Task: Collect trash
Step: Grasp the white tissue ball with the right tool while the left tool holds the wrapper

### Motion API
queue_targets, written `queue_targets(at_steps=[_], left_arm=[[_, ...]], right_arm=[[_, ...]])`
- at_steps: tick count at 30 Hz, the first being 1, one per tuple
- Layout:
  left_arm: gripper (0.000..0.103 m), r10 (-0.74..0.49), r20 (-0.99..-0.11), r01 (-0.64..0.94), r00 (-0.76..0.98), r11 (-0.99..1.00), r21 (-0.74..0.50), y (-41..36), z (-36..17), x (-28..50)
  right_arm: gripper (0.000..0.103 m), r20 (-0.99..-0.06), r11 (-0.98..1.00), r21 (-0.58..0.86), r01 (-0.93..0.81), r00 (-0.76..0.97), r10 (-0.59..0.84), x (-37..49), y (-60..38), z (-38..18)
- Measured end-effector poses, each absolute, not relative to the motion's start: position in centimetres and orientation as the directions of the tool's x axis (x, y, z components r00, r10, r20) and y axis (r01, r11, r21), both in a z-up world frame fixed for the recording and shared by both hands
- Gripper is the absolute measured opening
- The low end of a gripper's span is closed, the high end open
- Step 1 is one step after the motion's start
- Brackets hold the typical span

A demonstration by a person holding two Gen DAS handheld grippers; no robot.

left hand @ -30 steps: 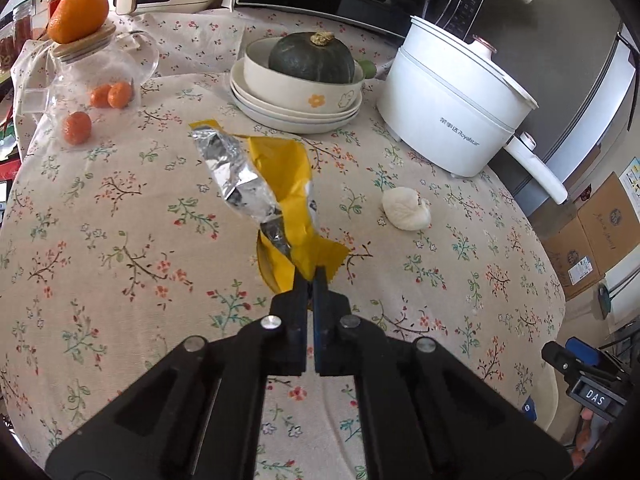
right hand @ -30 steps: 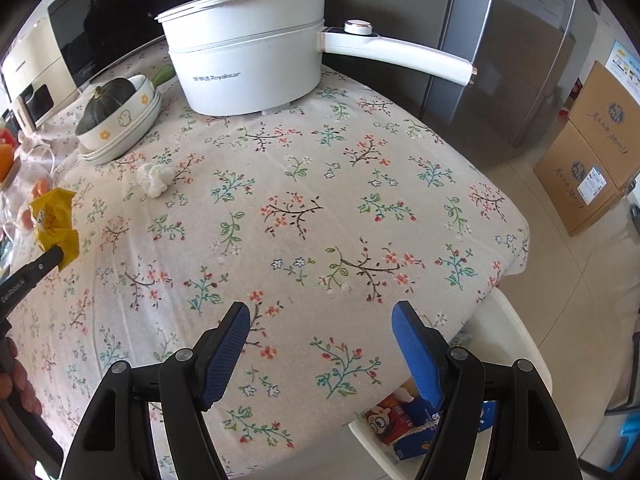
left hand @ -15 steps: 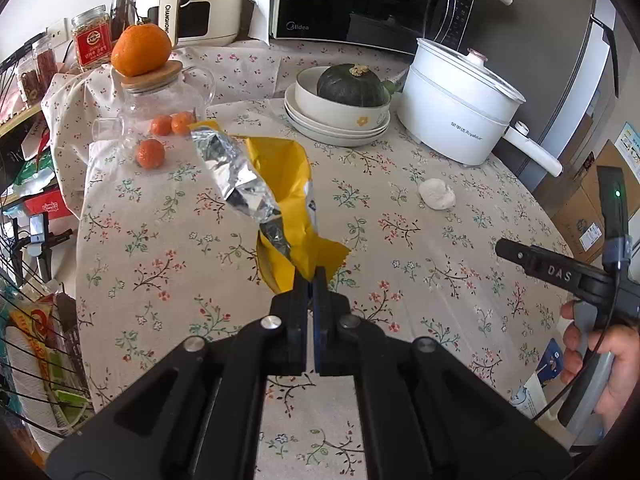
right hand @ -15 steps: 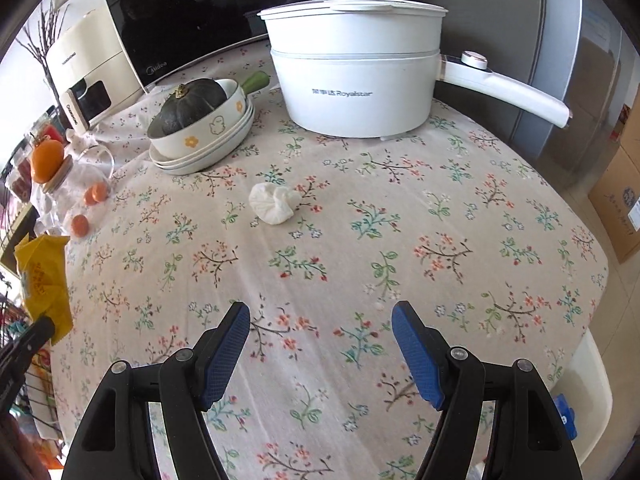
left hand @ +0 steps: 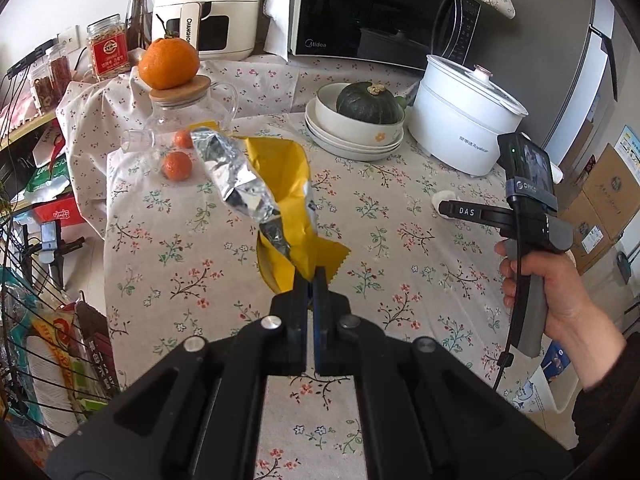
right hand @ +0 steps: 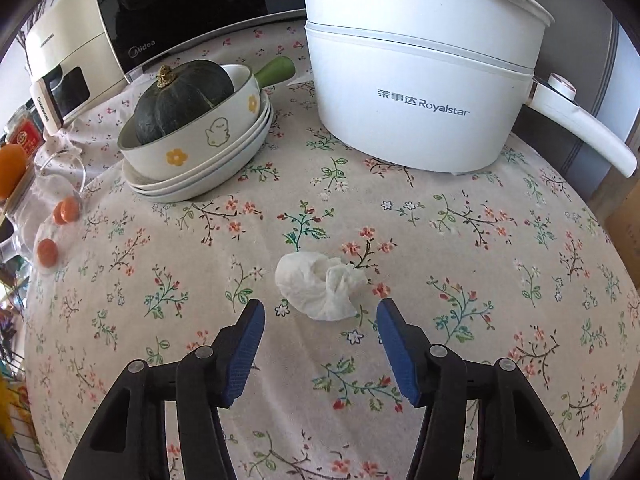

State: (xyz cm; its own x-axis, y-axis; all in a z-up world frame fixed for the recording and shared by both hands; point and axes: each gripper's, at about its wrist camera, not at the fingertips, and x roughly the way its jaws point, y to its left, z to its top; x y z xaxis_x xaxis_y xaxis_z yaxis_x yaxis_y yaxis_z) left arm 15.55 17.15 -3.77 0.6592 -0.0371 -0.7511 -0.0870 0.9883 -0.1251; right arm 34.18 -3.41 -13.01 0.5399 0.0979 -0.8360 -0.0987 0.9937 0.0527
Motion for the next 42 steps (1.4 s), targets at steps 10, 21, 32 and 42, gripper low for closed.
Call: queue_targets(at_steps=[10,21,32,42], left_arm=[[0.002,-0.048,-0.754,-0.092,0.656,0.985,-0.143,16.8,-4.1,16.0],[0.002,-0.077,-0.746,-0.054,0.662,0.987,-0.150,14.5,-3.5,15.4],[0.002,-0.164,-0.723,0.044,0.671,0.982,-0.182,9.7,-2.1,13.1],[0.002,-0.271,-0.712,0.202,0.648,0.962,-0.182,1.7,-1.6,10.3]], right_arm=[[0.012,-0.856,0.993,0.038,-0.114,0.509,0.091,34.1,-3.4,-13.9],[0.011,-0.842,0.983,-0.052,-0.178,0.537,0.053,27.7,-7.0,-8.9],[0.011,-0.826,0.985,-0.044,-0.165,0.561,0.057,18.7,-13.8,-4.9],[0.012,-0.821,0.993,0.021,-0.113,0.565,0.082,13.1,-20.1,-2.9]])
